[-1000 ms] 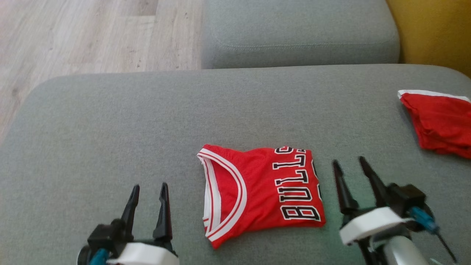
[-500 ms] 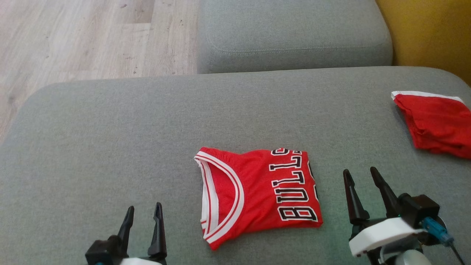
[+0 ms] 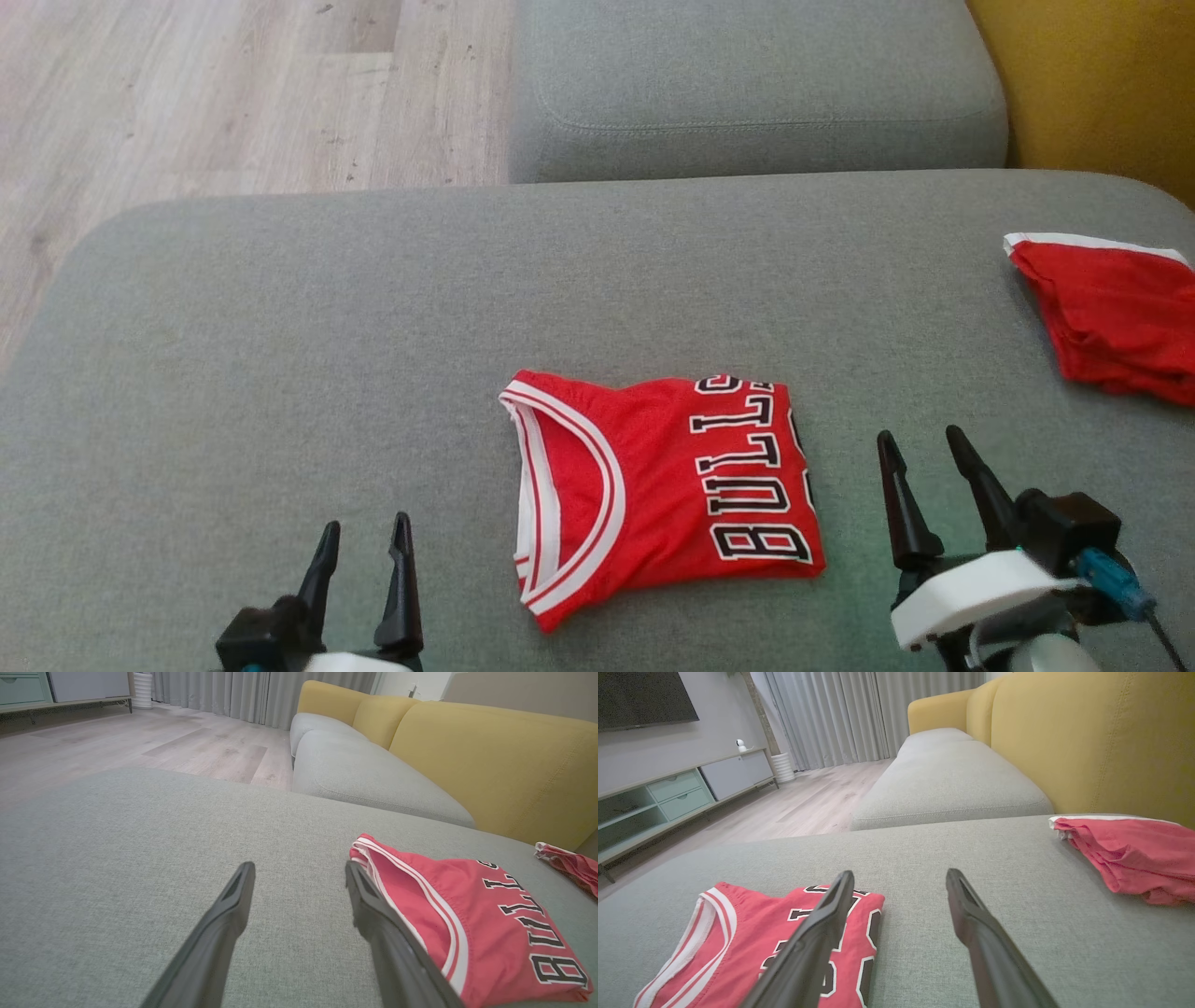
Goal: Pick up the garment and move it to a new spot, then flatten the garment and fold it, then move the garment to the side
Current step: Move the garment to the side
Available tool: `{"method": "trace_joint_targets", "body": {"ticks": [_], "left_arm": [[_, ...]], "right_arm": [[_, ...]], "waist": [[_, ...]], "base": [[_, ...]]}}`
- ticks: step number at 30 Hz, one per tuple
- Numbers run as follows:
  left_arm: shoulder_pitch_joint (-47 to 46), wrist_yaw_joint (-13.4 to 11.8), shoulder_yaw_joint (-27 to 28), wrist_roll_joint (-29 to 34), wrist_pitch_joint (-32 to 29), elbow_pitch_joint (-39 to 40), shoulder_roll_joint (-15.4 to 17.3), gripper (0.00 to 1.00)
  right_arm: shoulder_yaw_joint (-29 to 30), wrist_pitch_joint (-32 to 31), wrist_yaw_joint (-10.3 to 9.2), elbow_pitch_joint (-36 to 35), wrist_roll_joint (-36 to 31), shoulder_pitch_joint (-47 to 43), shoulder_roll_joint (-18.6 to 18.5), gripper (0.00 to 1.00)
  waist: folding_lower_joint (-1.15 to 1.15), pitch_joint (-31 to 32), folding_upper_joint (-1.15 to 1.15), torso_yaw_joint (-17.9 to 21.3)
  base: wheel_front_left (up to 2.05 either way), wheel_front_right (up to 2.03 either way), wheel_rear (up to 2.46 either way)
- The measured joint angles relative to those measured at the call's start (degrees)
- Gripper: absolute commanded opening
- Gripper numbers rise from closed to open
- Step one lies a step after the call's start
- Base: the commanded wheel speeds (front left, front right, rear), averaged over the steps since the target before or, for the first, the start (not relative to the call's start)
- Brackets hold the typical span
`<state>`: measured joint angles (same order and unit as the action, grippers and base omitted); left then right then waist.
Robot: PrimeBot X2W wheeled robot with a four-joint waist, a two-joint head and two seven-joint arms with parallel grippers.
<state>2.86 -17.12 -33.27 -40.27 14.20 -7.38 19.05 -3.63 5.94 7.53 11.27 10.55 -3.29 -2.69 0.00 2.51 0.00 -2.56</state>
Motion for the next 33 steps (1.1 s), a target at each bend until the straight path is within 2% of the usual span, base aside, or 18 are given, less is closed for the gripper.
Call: {"method": "trace_joint_targets", "body": {"ticks": [5,12,16,25,26,27,28,29,30,33], "left_arm": [[-0.1,-0.1,0.0,0.0,0.0,0.2,0.0,1.0],[-0.6,-0.5,-0.2,0.5,0.0,0.8,0.0,1.0],[-1.0,-0.5,-0.3,0.5,0.0,0.9,-0.1,1.0],[-2.8,-0.4,-0.1,0.6,0.0,0.4,-0.9,1.0],[-3.0,-0.1,-0.1,0.7,0.0,0.4,-1.1,1.0],[-3.1,0.0,-0.1,1.0,0.0,0.3,-1.3,1.0],[-3.1,0.0,-0.1,1.0,0.0,0.2,-1.4,1.0],[-3.1,0.0,-0.1,1.0,0.0,0.2,-1.4,1.0],[-3.1,0.0,0.0,1.0,0.0,0.1,-1.5,1.0],[-3.2,0.1,-0.1,1.8,0.0,0.1,-1.5,1.0]], "right_arm": [[-0.6,-3.8,0.0,0.4,2.1,0.5,0.0,1.0],[-1.3,-17.8,0.0,5.0,1.6,7.6,0.0,1.0],[-1.4,-22.7,0.0,8.9,2.1,10.1,0.0,1.0],[-1.9,-27.2,0.0,19.1,2.4,15.9,0.0,1.0],[-2.3,-27.4,0.0,19.5,2.5,16.4,0.0,0.84],[-2.7,-27.6,0.0,19.9,2.6,16.8,-0.1,0.4],[-3.0,-27.6,0.0,20.1,2.6,17.2,-0.1,0.27],[-3.2,-27.6,0.0,20.3,2.6,17.5,-0.1,0.1],[-3.3,-27.5,0.0,20.5,2.7,17.8,-0.1,0.0],[-3.1,-25.7,0.0,20.7,3.0,18.1,-0.1,0.0]], "waist": [[0.0,-0.6,0.0,-0.3],[0.0,-1.5,0.0,-1.3],[0.0,-2.1,0.0,-2.3],[0.01,-5.6,0.0,-5.6],[0.01,-6.0,0.0,-6.0],[0.01,-6.2,0.0,-6.2],[0.0,-6.5,0.0,-6.4],[0.01,-6.7,0.0,-6.6],[0.01,-6.9,0.0,-6.6],[0.0,-7.3,0.0,-6.1]], "base": [[0.0,0.0,0.0],[0.0,0.0,0.0],[0.0,0.0,0.0],[0.0,0.0,0.0],[0.0,0.0,0.0],[0.0,0.0,0.0],[0.0,0.0,0.0],[0.0,0.0,0.0],[0.0,0.0,0.0],[0.0,0.0,0.0]]}}
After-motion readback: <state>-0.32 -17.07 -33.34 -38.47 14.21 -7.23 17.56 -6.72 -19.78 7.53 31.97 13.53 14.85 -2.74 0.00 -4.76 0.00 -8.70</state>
